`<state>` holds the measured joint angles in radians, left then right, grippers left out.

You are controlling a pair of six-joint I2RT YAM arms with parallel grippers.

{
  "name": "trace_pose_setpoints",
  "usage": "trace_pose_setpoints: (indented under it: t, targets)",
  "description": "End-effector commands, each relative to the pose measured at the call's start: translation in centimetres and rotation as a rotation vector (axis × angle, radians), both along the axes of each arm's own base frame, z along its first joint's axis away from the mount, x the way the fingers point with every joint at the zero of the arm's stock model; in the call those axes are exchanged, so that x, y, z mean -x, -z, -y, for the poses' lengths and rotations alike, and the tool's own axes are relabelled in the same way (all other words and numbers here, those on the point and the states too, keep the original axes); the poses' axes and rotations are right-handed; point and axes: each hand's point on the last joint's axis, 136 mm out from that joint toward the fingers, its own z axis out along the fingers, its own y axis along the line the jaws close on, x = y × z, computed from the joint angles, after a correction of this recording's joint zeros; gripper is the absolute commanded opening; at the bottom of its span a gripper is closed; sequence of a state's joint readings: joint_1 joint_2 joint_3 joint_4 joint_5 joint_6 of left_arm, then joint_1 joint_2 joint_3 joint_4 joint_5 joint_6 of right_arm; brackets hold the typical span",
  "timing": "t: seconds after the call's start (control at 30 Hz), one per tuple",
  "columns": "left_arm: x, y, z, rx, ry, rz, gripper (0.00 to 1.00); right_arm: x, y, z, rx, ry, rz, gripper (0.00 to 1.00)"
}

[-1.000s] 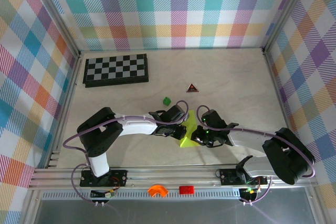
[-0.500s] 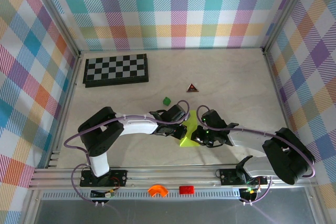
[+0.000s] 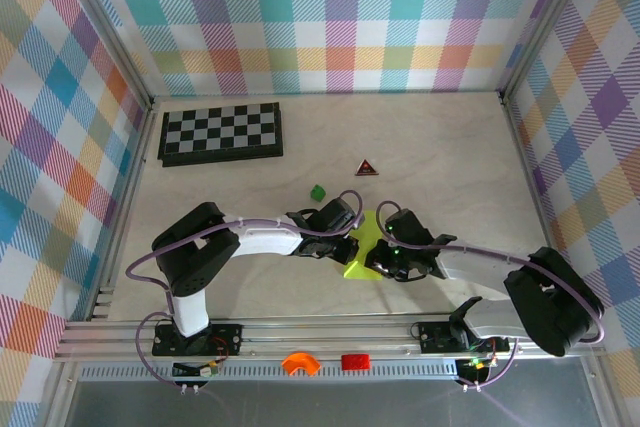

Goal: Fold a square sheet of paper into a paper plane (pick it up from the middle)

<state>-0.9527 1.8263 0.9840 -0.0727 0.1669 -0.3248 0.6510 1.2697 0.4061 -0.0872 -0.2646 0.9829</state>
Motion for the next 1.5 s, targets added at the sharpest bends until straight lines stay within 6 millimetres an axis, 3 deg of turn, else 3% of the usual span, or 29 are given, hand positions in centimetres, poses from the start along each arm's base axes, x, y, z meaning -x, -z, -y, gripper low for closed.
trace_pose_setpoints:
  t: [0.0, 0.23, 0.63, 0.87, 1.07, 1.17, 1.3, 1.47]
  targets:
    - [1.5, 3.1, -2.2, -0.088, -0.008, -0.081, 0.12, -0.7, -1.1, 0.5, 0.006, 0.03, 0.03, 0.16]
    - [1.7, 3.3, -2.2, -0.085, -0.029, -0.102, 0.12, -2.9, -3.7, 0.2, -0.127, 0.1, 0.082, 0.14]
    - [1.5, 3.5, -2.3, -0.1, -0.026, -0.099, 0.11, -6.0, -4.1, -0.4, -0.214, 0.186, 0.087, 0.04]
    - [1.4, 3.5, -2.2, -0.104, -0.019, -0.096, 0.11, -5.8, -2.2, -0.7, -0.203, 0.18, 0.027, 0.02]
    - [1.4, 3.6, -2.3, -0.117, -0.012, -0.095, 0.11, -3.6, 1.1, 2.0, -0.068, 0.234, -0.048, 0.02]
    - [1.5, 3.7, -2.4, -0.12, -0.007, -0.095, 0.11, -2.9, 1.6, 2.9, -0.037, 0.254, -0.058, 0.03]
    - [1.5, 3.7, -2.3, -0.118, -0.007, -0.099, 0.11, -3.4, 0.6, 2.9, -0.04, 0.249, -0.037, 0.03]
    - [1.4, 3.5, -2.3, -0.12, -0.003, -0.094, 0.11, -5.7, -2.9, 1.5, -0.15, 0.237, 0.055, 0.04]
